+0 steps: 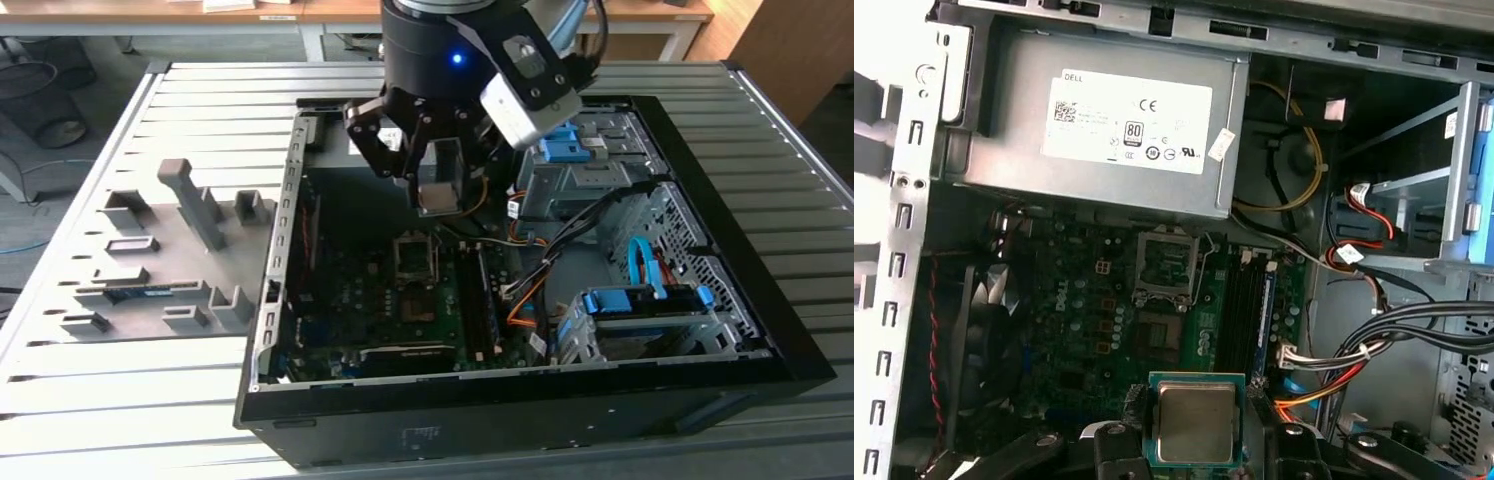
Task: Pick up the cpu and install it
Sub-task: 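Pick up the cpu and move it towards the insertion slot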
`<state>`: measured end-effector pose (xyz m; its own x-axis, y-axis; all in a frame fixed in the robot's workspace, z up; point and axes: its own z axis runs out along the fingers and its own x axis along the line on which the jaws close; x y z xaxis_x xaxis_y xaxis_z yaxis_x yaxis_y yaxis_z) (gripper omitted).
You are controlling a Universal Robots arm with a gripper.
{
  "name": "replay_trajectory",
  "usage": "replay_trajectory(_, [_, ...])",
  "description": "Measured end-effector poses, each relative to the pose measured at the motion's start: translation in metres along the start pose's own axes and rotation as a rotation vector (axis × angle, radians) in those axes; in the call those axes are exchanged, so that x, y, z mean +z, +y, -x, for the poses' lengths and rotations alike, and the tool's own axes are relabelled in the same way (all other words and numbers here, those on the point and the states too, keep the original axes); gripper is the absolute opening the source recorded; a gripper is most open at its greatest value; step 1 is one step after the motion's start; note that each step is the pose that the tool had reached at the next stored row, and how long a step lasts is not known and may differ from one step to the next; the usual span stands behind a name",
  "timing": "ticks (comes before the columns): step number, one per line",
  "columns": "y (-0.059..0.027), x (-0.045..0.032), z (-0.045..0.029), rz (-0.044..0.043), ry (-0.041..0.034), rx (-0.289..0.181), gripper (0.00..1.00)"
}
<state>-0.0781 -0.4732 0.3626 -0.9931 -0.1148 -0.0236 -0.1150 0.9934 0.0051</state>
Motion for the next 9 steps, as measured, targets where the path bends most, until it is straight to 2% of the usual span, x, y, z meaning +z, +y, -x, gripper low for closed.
replay_trajectory(4, [-0.0027,0.0026,-0.0003,0.0002,-0.0001,0.000,0.47])
replay_trajectory(9, [-0.0099,0.0097,-0.0013,0.0003,-0.0001,0.000,0.47])
